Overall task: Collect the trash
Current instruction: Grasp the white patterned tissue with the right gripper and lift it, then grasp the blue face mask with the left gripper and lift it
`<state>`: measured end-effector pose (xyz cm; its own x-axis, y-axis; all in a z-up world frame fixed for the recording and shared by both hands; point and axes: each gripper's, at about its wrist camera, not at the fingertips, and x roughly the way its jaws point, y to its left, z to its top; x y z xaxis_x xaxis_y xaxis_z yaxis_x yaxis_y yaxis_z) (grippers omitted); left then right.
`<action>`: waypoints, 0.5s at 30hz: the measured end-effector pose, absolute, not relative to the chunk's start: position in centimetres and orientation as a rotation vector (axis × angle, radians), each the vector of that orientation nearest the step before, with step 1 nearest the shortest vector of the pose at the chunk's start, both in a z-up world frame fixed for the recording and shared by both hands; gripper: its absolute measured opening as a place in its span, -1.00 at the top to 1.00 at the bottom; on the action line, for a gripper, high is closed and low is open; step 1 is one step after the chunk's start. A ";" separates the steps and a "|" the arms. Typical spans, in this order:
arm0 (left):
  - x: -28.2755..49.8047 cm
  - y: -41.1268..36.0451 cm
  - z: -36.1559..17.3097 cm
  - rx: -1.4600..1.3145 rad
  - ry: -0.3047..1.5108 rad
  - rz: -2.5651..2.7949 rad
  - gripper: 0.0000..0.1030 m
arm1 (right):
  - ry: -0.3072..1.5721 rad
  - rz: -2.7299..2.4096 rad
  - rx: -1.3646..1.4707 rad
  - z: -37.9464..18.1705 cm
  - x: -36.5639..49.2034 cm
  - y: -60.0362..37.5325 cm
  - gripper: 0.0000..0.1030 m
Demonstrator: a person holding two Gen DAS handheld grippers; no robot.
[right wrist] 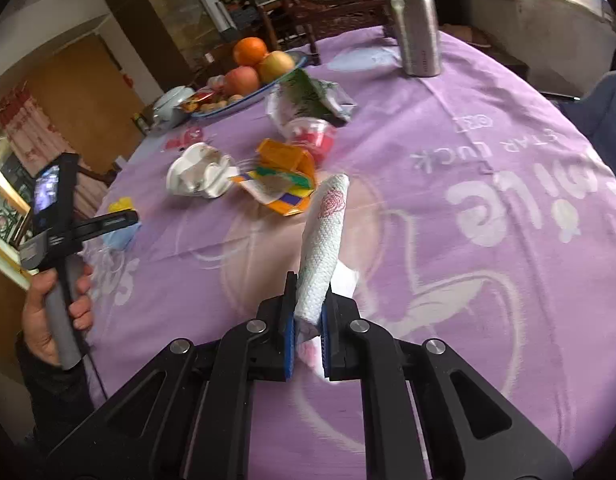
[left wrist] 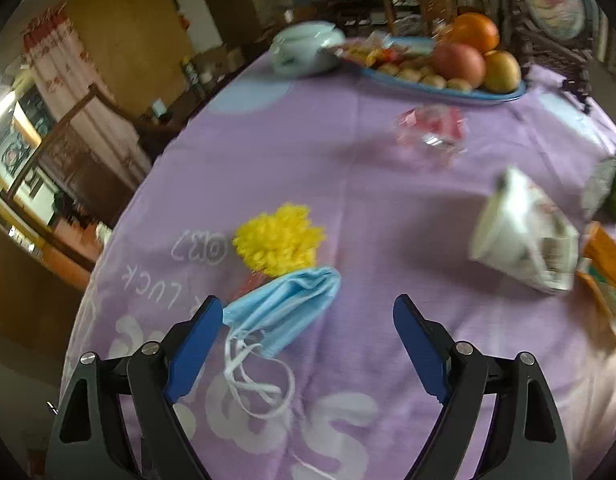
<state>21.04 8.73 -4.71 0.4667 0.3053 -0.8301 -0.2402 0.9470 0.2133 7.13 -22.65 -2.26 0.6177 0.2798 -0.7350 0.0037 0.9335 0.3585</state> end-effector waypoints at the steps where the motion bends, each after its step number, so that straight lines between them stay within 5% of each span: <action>1: 21.2 9.1 -5.1 0.056 1.050 0.329 -0.65 | 0.895 0.171 0.343 -2.2 7.1 -22.4 0.78; 15: 17.6 3.0 -3.6 0.138 1.029 0.144 -0.56 | 0.868 0.176 0.355 -1.3 6.3 -22.4 0.78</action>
<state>17.62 2.95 -3.59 0.5081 0.1838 -0.8414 -0.0548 0.9819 0.1815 6.29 -22.44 -1.34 0.6369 0.2927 -0.7132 -0.0077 0.9275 0.3738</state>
